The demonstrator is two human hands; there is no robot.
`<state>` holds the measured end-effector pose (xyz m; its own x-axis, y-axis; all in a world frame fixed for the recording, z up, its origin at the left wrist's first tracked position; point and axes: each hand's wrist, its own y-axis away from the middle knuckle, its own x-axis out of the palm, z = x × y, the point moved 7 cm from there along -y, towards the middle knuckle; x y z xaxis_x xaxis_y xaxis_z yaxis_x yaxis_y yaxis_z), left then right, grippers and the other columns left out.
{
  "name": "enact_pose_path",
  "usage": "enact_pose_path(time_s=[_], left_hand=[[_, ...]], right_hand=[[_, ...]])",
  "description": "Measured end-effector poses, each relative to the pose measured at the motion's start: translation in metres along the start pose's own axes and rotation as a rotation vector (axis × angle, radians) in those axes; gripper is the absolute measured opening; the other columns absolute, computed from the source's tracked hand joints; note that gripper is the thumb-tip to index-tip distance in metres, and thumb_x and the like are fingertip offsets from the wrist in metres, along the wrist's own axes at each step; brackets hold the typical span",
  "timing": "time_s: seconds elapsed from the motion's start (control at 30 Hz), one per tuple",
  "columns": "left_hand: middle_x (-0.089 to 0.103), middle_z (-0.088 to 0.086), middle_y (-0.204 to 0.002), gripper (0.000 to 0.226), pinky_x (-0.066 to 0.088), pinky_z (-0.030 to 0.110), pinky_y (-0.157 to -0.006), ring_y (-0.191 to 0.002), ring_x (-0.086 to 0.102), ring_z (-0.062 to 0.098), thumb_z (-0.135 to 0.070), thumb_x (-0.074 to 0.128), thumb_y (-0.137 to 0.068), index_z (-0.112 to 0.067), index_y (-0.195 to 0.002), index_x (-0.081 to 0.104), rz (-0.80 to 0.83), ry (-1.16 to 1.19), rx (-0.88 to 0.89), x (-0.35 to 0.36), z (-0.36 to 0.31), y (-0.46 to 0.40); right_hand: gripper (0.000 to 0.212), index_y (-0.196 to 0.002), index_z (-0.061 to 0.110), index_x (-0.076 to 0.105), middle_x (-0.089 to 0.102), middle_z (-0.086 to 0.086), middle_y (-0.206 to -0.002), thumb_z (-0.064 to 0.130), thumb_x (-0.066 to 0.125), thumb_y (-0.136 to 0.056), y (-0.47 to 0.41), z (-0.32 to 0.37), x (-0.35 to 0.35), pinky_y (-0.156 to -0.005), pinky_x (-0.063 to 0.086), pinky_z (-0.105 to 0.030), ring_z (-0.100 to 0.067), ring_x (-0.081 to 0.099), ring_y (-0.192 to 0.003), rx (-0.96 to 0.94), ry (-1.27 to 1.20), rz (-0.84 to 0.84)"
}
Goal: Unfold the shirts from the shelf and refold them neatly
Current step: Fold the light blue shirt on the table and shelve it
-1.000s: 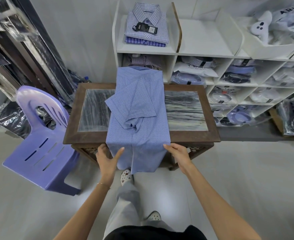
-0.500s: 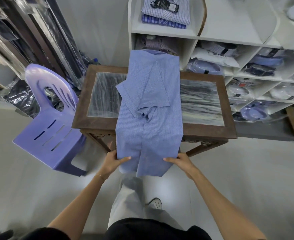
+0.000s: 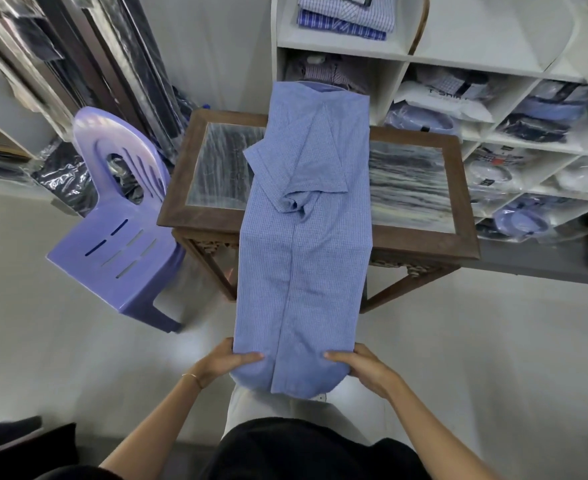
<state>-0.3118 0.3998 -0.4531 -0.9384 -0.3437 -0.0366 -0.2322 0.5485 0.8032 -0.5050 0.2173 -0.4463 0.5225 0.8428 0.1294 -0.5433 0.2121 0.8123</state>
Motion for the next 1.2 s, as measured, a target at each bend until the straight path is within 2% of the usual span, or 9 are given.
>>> enact_pose_path(time_s=[0.2,0.3,0.43,0.53,0.7,0.8,0.93,1.07,1.2], left_hand=[[0.059,-0.010,-0.126,0.072,0.047,0.030,-0.100,-0.114,0.056,0.010,-0.055,0.080,-0.065,-0.029,-0.125,0.052,0.080,-0.013,-0.092,0.012,0.032,0.016],[0.062,-0.008,-0.125,0.085,0.048,0.028,-0.099,-0.114,0.059,0.012,-0.068,0.076,-0.056,-0.023,-0.125,0.055,0.107,0.018,-0.105,0.013,0.045,0.025],[0.065,-0.002,-0.121,0.083,0.053,0.023,-0.090,-0.108,0.063,0.012,-0.067,0.071,-0.057,-0.015,-0.121,0.061,0.145,-0.003,-0.135,0.014,0.050,0.037],[0.072,0.003,-0.110,0.075,0.053,0.027,-0.086,-0.101,0.068,0.017,-0.068,0.071,-0.064,-0.008,-0.110,0.069,0.157,0.004,-0.165,0.009,0.034,0.051],[0.072,0.015,-0.106,0.042,0.052,0.037,-0.094,-0.100,0.068,0.025,-0.041,0.073,-0.079,-0.003,-0.098,0.075,0.221,0.166,-0.068,0.000,-0.036,0.084],[0.074,0.013,-0.075,0.046,0.058,0.030,-0.058,-0.067,0.072,0.022,-0.032,0.090,-0.048,-0.003,-0.081,0.074,0.071,0.377,0.039,-0.024,-0.090,0.094],[0.069,0.002,-0.055,0.019,0.053,0.024,-0.043,-0.048,0.067,0.013,-0.017,0.058,-0.087,-0.012,-0.074,0.071,-0.107,0.510,0.223,-0.060,-0.180,0.092],[0.075,0.004,-0.080,0.026,0.058,0.027,-0.053,-0.067,0.072,0.016,-0.032,0.087,-0.056,-0.016,-0.075,0.080,0.058,0.633,0.498,-0.084,-0.292,0.087],[0.069,0.003,-0.114,0.053,0.053,0.024,-0.063,-0.085,0.064,0.016,-0.058,0.048,-0.087,-0.017,-0.117,0.065,-0.022,0.559,0.475,-0.107,-0.324,0.045]], right_hand=[[0.075,-0.119,0.018,0.059,0.065,-0.002,-0.121,0.044,0.086,-0.055,0.011,-0.022,0.007,-0.101,0.047,-0.043,-0.020,0.060,-0.113,0.061,0.008,0.036],[0.065,-0.120,0.013,0.058,0.065,-0.005,-0.120,0.039,0.082,-0.066,0.014,-0.036,0.007,-0.096,0.051,-0.043,-0.024,0.062,-0.111,0.118,0.018,0.063],[0.029,-0.081,0.010,0.060,0.056,0.001,-0.058,0.036,0.073,-0.081,0.032,-0.034,0.010,-0.049,0.037,-0.023,-0.012,0.049,-0.049,0.152,0.168,0.081],[0.031,-0.067,0.014,0.055,0.045,0.005,-0.045,0.033,0.068,-0.087,0.045,-0.020,0.006,-0.047,0.024,-0.022,-0.011,0.032,-0.043,0.124,0.176,0.060],[0.035,-0.052,0.022,0.063,0.042,-0.001,-0.052,0.035,0.071,-0.084,0.074,0.029,-0.001,-0.047,0.025,-0.021,-0.012,0.032,-0.046,0.026,0.100,0.118],[0.038,-0.086,0.007,0.072,0.051,-0.014,-0.079,0.043,0.078,-0.074,0.087,0.079,-0.008,-0.052,0.034,-0.023,-0.020,0.046,-0.065,-0.079,-0.012,0.136],[0.044,-0.113,0.006,0.063,0.061,-0.010,-0.089,0.034,0.072,-0.080,0.097,0.169,-0.015,-0.044,0.041,-0.018,-0.014,0.057,-0.063,-0.243,-0.248,0.074],[0.018,-0.097,0.011,0.062,0.065,0.000,-0.061,0.027,0.058,-0.089,0.091,0.266,-0.020,-0.033,0.038,-0.015,-0.007,0.055,-0.041,-0.356,-0.543,0.049],[0.046,-0.107,0.008,0.063,0.074,-0.007,-0.086,0.046,0.038,-0.098,0.052,0.305,-0.040,-0.041,0.045,-0.017,-0.014,0.069,-0.064,-0.401,-0.616,-0.027]])
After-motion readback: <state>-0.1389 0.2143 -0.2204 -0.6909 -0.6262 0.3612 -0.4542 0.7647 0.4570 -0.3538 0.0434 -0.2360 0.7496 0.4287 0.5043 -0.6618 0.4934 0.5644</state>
